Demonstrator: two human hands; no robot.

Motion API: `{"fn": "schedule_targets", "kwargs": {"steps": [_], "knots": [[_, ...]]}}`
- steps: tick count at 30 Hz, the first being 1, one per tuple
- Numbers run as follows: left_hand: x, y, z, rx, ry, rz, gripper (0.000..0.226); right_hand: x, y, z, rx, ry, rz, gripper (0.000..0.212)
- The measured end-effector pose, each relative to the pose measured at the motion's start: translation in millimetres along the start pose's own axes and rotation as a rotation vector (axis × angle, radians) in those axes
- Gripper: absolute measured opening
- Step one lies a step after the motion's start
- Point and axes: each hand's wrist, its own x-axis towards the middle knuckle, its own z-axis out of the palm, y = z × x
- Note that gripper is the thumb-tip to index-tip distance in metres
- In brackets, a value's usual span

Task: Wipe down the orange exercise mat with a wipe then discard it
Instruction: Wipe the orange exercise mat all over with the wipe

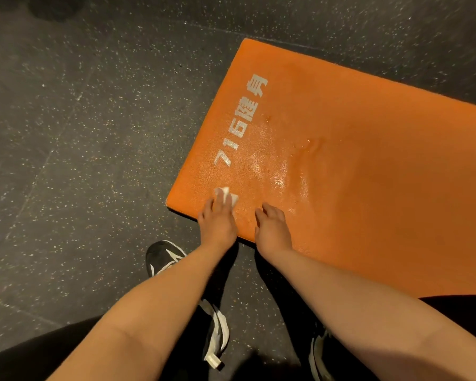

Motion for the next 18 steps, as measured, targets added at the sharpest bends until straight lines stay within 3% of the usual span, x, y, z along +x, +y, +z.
{"fn": "schedule_targets", "kwargs": {"steps": [5,9,14,18], "knots": [[19.1,-2.1,-7.6,-0.115,-0.007,-0.066,0.053,1.9,0.6,-11.5,-0.105,0.013,0.014,0.057],[-28.7,28.9,25.4,-0.133,-0.074,0.201,0.054,-7.3,-0.5,-11.4,0.001,0.039,0.056,0.050],[-37.4,9.6,24.0,-0.068,-0.064,0.372,0.060,-11.9,4.1,-7.8,0.026,0.013,0.054,0.053],[-23.9,-17.1,3.7,-0.015,0.024,0.111,0.057,-11.6,5.3,-3.1,-0.011,0.016,0.037,0.062]]}}
